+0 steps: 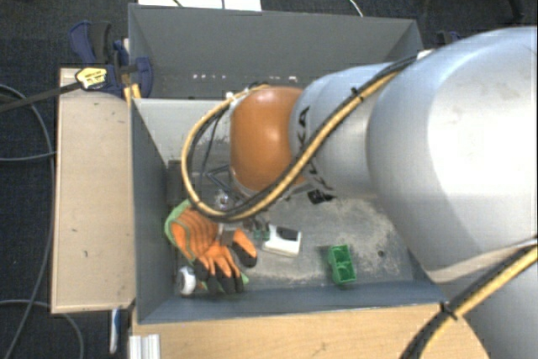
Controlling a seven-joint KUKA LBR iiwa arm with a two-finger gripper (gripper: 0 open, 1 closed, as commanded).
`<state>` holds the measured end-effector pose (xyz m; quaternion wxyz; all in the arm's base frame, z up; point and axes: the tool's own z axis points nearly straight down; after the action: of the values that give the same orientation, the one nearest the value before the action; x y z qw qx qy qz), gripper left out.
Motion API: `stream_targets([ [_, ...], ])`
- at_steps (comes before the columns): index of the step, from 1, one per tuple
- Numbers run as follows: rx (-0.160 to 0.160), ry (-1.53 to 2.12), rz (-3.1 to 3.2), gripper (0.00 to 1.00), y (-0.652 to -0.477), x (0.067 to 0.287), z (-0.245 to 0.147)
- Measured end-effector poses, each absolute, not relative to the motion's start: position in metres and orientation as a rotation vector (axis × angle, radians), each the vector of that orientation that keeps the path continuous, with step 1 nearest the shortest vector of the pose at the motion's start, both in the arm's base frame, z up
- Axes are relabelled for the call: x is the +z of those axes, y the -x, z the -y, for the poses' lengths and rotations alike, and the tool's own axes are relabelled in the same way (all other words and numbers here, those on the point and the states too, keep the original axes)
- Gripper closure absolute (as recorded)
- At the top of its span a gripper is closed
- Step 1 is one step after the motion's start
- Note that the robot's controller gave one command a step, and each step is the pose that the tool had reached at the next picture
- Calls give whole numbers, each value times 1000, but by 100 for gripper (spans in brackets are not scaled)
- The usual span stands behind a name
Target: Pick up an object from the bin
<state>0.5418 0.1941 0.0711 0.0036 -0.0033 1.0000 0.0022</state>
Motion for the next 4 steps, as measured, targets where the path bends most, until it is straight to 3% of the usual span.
stream_targets([
  [1,4,16,-3139,100,-533,156,-190],
  [2,10,23,-3127,100,-564,105,-183],
  [3,9,-262,-3122,100,-546,104,-200],
  [4,8,-262,-3123,100,-546,103,-200],
])
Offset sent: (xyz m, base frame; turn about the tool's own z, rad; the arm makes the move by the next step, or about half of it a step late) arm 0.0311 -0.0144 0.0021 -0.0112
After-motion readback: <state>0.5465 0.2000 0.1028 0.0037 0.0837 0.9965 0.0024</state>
